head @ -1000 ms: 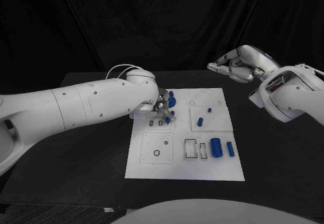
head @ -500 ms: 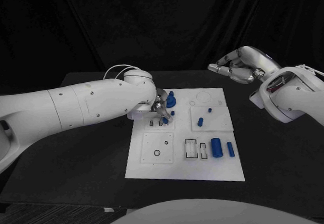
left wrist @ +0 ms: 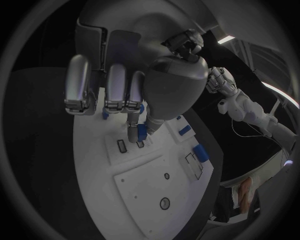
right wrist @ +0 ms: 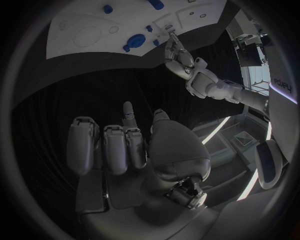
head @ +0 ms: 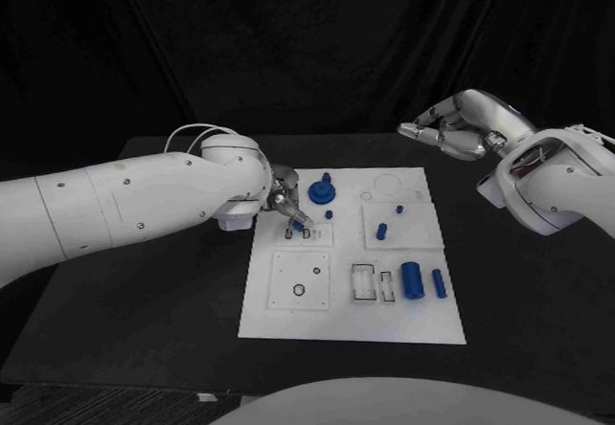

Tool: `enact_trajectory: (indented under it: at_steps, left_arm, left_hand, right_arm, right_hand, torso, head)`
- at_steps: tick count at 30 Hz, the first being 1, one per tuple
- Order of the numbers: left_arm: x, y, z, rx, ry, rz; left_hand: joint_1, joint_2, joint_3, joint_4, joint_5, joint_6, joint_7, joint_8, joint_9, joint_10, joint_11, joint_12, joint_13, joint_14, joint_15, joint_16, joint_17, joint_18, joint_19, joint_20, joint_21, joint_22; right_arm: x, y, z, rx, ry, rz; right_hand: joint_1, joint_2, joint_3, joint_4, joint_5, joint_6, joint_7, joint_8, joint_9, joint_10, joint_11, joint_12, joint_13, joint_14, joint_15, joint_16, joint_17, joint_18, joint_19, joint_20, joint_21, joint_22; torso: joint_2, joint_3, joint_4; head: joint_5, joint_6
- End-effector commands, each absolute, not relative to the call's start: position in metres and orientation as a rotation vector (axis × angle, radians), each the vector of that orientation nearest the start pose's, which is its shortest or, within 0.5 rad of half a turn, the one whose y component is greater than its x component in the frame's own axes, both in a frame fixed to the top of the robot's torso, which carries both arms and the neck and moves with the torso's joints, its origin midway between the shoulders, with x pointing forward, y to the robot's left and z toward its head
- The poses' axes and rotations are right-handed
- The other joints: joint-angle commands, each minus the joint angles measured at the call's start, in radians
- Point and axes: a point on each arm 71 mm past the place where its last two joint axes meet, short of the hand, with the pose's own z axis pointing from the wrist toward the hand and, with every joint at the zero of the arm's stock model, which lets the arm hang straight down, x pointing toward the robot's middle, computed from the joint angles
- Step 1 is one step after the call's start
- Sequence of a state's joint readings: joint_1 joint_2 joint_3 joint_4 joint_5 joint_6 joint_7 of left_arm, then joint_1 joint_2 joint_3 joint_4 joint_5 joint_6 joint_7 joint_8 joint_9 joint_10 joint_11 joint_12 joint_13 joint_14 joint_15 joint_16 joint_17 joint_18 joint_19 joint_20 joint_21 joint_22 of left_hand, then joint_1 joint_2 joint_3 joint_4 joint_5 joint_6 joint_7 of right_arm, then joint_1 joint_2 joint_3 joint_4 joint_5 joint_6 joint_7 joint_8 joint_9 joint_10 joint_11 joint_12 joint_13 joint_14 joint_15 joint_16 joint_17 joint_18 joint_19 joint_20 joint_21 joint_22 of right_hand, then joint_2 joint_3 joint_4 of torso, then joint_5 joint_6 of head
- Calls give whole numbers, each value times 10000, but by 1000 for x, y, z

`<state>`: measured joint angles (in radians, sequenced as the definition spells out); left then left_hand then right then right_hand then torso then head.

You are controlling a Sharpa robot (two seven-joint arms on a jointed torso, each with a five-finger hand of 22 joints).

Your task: Assemble the parts on the task board

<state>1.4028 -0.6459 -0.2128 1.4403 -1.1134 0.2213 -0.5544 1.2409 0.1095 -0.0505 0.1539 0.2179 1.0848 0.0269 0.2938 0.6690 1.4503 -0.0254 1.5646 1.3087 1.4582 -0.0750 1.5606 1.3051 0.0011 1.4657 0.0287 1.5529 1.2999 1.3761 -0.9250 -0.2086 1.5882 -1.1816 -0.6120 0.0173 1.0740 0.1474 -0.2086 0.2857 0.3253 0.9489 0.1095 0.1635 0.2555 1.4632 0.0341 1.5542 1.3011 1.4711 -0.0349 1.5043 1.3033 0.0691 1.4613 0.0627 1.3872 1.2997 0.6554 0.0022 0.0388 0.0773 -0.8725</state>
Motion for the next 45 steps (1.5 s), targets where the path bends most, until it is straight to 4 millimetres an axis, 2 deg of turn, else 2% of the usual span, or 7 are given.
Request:
enact_trajectory:
  at_steps: [1,6,13,19,26,30,45]
  left_arm:
    - [500,151,-186,852,22804,-3247]
    - [499,153,-183,848,22763,-3226]
    - [498,153,-184,830,22799,-3160]
    - [498,155,-187,674,22804,-3044]
    - [497,153,-193,584,22878,-2985]
    - [495,151,-199,570,22973,-2991]
    - [495,152,-210,463,23157,-2893]
  left_hand:
    - [311,13,505,-292,88,276,-99,-73,386,1205,-205,62,2621,1126,-150,102,2657,-11,1051,-29,179,2708]
    - [214,31,569,-225,137,281,-93,-120,410,1205,-205,62,2621,1126,-156,102,2657,-11,1051,-41,179,2708]
    - [147,33,605,-180,127,287,-88,-147,429,1205,-202,62,2621,1126,-157,102,2657,-11,1051,-45,179,2708]
    - [87,41,635,-138,123,293,-84,-169,445,1205,-200,62,2621,1126,-157,102,2657,-11,1051,-47,179,2708]
    - [39,69,707,-100,164,295,-87,-204,468,1205,-202,62,2621,1126,-159,102,2657,-11,1051,-50,179,2708]
    - [29,69,722,-93,175,306,-88,-206,477,1205,-205,62,2621,1126,-161,102,2657,-11,1051,-51,179,2708]
    - [-96,37,793,-15,117,324,-83,-263,518,1205,-205,62,2621,1126,-166,102,2657,-11,1051,-57,179,2708]
  right_arm:
    - [482,-232,-143,662,14447,7382]
    - [482,-231,-147,674,14537,7389]
    - [481,-231,-150,697,14611,7389]
    - [481,-231,-150,718,14637,7375]
    - [481,-231,-151,727,14656,7371]
    - [481,-231,-151,729,14672,7369]
    - [481,-231,-152,738,14704,7356]
  right_hand:
    - [208,35,-298,54,184,13,31,-38,-118,1076,9,166,2697,794,-8,135,1724,-234,394,79,42,2107]
    - [217,52,-306,52,186,18,31,-36,-119,1076,9,166,2697,785,-8,111,1682,-223,377,80,1,2092]
    - [219,54,-306,52,187,18,31,-36,-119,1076,9,166,2697,784,-8,109,1678,-221,373,80,-9,2089]
    - [237,65,-306,44,197,20,31,-36,-120,1076,9,166,2697,780,-8,100,1664,-220,370,80,-14,2087]
    - [252,70,-306,40,202,21,31,-36,-120,1076,8,166,2697,778,-8,97,1658,-217,366,81,-25,2083]
    - [262,74,-306,37,206,21,31,-36,-121,1076,8,166,2697,777,-8,92,1651,-214,361,81,-36,2080]
    - [281,79,-306,32,215,22,31,-36,-122,1076,8,166,2697,774,-9,86,1640,-213,358,81,-42,2077]
  torso:
    - [-25,17,7]
    - [-37,38,13]
    - [-31,25,18]
    - [-34,47,31]
    - [-41,39,30]
    - [-42,51,22]
    - [-43,54,24]
  head:
    - [68,-2]
    - [144,-2]
    - [132,-2]
    - [144,-2]
    - [188,-2]
    - [232,-2]
    - [206,-2]
